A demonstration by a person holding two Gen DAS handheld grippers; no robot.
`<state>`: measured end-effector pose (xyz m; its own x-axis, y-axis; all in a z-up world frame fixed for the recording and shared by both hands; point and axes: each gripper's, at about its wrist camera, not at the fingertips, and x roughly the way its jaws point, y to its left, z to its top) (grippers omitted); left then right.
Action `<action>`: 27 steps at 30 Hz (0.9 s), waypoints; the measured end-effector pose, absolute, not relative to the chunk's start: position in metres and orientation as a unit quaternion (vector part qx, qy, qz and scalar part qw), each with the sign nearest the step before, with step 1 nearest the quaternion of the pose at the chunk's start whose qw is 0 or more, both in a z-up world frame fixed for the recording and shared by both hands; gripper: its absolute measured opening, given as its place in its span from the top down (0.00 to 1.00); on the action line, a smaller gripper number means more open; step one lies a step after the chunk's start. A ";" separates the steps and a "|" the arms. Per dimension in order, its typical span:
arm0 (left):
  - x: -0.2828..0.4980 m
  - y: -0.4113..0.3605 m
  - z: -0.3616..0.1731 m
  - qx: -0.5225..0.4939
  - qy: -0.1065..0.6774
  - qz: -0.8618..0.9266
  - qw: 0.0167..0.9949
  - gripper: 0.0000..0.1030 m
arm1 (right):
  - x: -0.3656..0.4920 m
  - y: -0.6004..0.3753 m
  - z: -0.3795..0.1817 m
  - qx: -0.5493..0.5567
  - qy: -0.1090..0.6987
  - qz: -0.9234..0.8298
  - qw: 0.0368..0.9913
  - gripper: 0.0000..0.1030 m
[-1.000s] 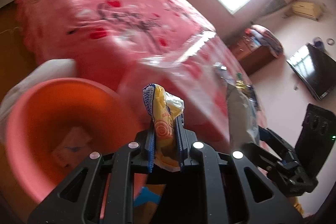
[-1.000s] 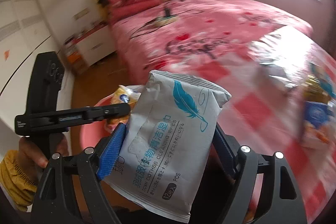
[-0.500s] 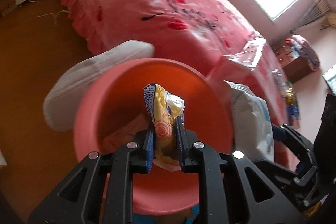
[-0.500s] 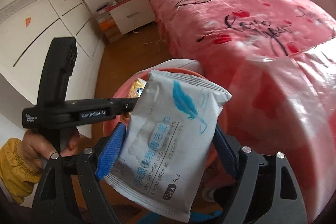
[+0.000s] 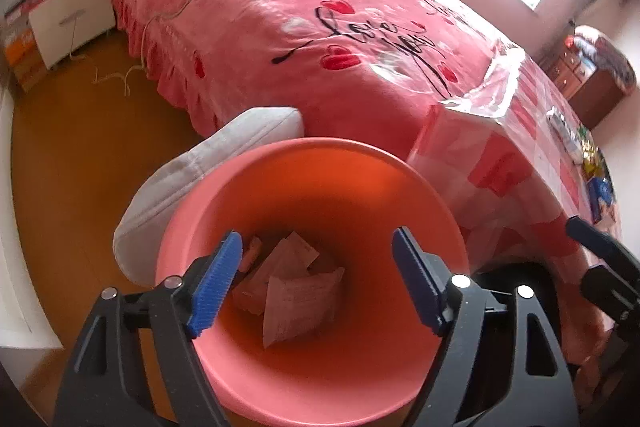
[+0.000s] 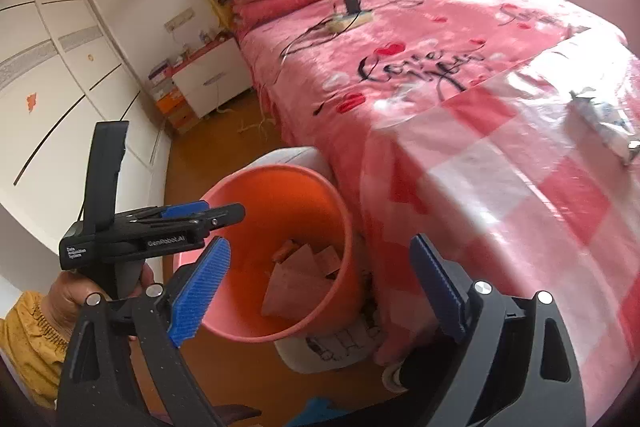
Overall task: Collect trash
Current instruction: 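Carry both items over the orange bucket and open both tools, then move both tools back over the bed toward the remaining wrappers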
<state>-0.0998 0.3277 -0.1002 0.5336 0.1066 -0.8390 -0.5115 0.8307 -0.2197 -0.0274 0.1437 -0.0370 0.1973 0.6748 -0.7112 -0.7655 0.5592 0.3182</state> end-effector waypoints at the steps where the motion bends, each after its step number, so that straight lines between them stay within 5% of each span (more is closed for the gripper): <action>1: -0.096 0.323 -0.099 -0.217 0.449 0.183 0.847 0.23 | -0.028 0.138 -0.034 -0.050 0.422 0.464 0.777 0.12; 27: -0.027 0.226 -0.049 -0.038 0.458 0.184 0.869 0.17 | -0.022 0.054 -0.008 0.002 0.355 0.405 0.843 0.08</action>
<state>-0.0266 0.2259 -0.0490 0.5130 0.2854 -0.8095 -0.3557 0.9290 0.1021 -0.0220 0.0538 -0.0078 0.4198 0.6830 -0.5978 -0.6807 0.6725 0.2903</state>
